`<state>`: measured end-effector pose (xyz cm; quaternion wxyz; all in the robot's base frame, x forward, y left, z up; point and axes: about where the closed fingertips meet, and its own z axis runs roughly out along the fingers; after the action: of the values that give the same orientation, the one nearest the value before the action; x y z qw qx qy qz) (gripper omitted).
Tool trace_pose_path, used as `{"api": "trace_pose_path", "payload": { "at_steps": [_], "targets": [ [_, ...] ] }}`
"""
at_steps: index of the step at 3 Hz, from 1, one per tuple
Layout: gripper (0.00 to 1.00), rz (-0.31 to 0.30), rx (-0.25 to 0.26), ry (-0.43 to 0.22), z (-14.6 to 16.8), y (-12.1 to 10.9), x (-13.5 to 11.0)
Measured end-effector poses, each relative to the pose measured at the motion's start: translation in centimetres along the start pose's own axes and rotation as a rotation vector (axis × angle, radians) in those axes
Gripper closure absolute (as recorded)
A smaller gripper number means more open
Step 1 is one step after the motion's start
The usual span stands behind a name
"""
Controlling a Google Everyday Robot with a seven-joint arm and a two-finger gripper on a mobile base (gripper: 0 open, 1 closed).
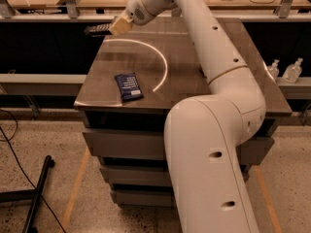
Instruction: Move rxbar chocolate near rxbar blueberry
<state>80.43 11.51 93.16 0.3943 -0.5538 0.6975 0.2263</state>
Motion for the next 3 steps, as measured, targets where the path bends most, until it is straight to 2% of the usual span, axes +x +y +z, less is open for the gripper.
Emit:
{"api": "trace_pose_path", "payload": {
  "at_steps": [1, 3],
  "targets": [
    [1.0, -0.016, 0.011, 0.012, -2.1, 0.3, -0.7],
    [1.0, 0.043, 0.06, 0.031, -6.2, 0.9, 1.4]
  ]
}}
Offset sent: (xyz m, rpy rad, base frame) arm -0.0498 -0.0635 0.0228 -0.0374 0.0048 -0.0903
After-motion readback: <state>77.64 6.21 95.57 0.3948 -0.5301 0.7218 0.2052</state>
